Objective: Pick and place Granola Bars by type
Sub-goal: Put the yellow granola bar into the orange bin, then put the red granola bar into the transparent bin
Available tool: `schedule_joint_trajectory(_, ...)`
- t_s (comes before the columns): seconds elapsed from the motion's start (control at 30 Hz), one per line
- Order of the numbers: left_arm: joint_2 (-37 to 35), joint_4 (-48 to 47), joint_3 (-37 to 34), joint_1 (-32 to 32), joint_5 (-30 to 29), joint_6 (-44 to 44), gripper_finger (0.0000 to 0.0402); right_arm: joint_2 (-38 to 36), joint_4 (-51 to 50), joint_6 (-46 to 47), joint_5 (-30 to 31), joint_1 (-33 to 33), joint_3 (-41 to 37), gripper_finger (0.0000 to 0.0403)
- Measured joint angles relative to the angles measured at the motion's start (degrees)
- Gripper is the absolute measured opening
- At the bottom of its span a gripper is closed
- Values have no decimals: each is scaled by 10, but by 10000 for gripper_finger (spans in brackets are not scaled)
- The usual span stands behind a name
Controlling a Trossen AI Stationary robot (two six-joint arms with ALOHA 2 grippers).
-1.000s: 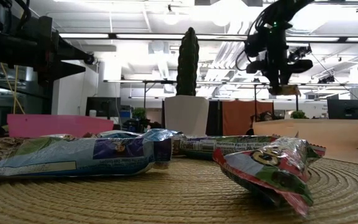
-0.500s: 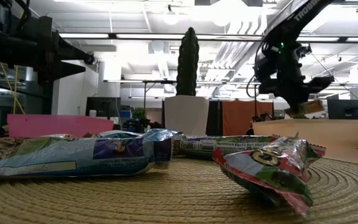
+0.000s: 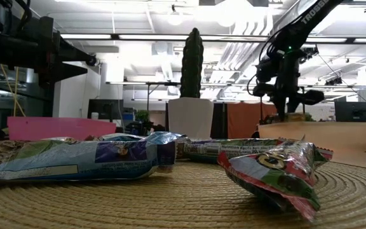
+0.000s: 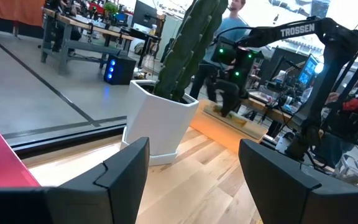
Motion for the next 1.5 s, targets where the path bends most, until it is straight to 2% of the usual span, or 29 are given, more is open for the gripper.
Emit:
schedule_joint_trajectory(0.33, 0, 0, 0, 0, 0, 0, 245, 0, 55, 83, 69, 11, -2, 55)
schedule_joint_trajectory(0.6, 0, 0, 0, 0, 0, 0, 245, -1, 64, 99, 89, 14, -23, 61)
schedule_joint_trajectory(1.1, 0, 0, 0, 0, 0, 0, 245, -14, 73, 66, 45, 14, -23, 162)
schedule_joint_trajectory(1.27, 0, 0, 0, 0, 0, 0, 245, -43, 73, 42, 38, 14, -23, 178)
schedule_joint_trajectory(1.5, 0, 0, 0, 0, 0, 0, 245, -109, 73, 12, 37, 14, -22, 179)
